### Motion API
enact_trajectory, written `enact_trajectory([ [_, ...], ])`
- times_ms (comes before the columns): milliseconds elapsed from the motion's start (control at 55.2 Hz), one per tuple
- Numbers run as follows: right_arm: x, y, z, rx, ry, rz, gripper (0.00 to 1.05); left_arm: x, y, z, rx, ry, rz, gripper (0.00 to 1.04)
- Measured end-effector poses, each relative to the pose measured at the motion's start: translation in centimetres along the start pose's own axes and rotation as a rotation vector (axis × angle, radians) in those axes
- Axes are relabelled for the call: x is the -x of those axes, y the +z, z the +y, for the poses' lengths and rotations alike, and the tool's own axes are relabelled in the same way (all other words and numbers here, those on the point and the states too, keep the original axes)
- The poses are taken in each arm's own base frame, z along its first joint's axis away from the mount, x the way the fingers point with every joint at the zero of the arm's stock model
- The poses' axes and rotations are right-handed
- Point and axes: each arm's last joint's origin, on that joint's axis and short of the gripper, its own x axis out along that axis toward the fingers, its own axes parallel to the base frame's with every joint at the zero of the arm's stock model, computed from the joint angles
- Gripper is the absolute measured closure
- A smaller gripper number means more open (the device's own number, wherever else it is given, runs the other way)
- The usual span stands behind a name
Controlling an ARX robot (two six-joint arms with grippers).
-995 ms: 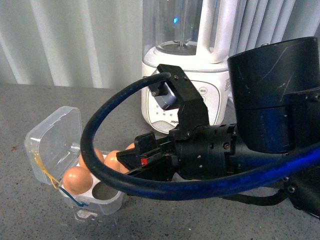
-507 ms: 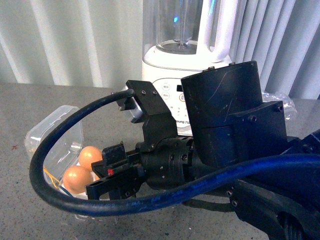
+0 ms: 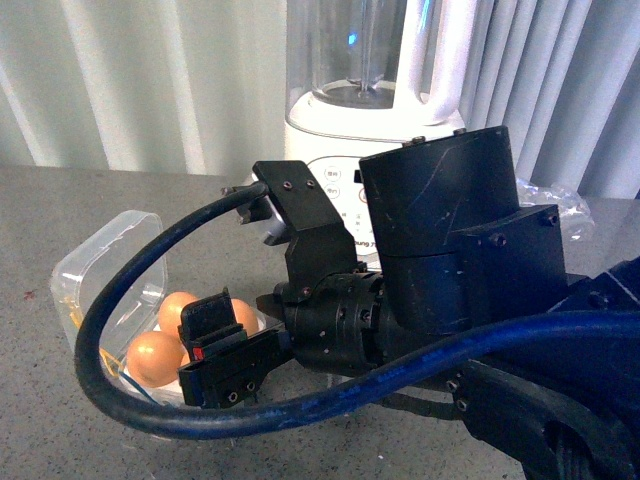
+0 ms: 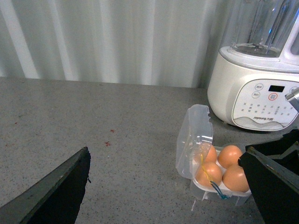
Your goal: Put egg into box
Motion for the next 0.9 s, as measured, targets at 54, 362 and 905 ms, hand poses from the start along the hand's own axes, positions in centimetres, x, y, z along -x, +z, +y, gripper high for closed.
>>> enact_trajectory([
  [54, 0.4, 0.1, -0.2, -0.001, -0.006, -0.009, 0.14, 0.0, 0.0, 0.0, 0.0, 0.0, 0.0, 0.07],
  [362, 4.7, 1.3, -1.4, -0.012, -0.103, -0.14, 0.07, 0.0, 0.0, 0.0, 0.0, 0.0, 0.0, 0.07],
  [905, 19.0, -2.5, -1.2, 0.059, -0.938, -0.477, 0.93, 0.0, 0.0, 0.0, 0.0, 0.001, 0.0, 0.07],
])
